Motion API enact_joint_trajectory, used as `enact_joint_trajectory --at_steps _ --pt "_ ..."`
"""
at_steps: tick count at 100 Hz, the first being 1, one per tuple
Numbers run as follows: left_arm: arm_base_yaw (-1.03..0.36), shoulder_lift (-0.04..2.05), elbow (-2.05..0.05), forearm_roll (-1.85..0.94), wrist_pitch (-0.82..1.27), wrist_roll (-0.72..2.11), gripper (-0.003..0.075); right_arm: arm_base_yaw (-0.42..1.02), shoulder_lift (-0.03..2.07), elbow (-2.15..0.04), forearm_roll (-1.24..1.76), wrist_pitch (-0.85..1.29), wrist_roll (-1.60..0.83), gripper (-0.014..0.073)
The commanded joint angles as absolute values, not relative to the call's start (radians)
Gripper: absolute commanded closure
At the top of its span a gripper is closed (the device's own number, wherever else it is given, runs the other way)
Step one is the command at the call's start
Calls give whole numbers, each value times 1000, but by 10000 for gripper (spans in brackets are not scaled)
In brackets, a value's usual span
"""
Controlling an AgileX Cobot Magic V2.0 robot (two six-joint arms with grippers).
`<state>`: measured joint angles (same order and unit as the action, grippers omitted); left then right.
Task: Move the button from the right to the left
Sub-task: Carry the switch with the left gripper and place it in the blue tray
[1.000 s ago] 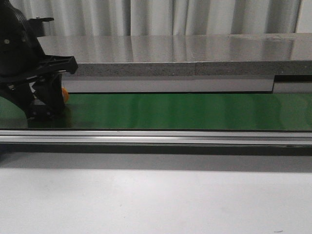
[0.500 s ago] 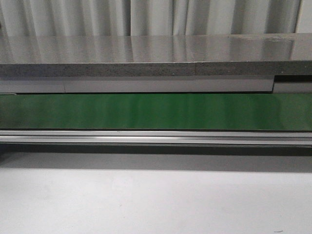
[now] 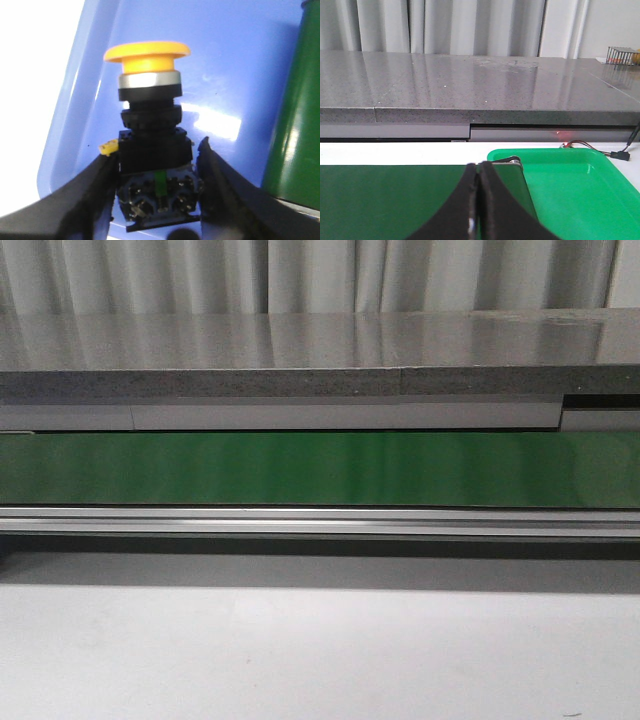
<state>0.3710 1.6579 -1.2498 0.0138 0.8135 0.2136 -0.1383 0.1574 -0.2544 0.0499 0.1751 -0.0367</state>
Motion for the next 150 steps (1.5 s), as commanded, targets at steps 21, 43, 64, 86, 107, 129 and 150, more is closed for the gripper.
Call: enact_joint_trajectory --at_steps 21,43,64,86,107,129,150 --pt "371 1773 -1273 0 672 295 457 -137 163 -283 43 94 -36 660" --pt "371 1858 -1273 0 666 340 457 -137 163 -283 43 94 -36 660" --pt "371 1873 -1275 0 664 367 391 -137 163 -283 43 94 -36 660" --pt "371 1873 -1275 0 664 367 147 -137 163 -283 43 94 -36 660" --pt "371 1826 -1275 0 662 366 140 -137 163 -283 43 94 -36 660" --pt "371 1652 -1275 -39 639 354 264 -137 163 -283 43 94 -36 660" --pt "371 1477 -1275 -186 628 354 665 -137 163 -283 43 94 -36 660"
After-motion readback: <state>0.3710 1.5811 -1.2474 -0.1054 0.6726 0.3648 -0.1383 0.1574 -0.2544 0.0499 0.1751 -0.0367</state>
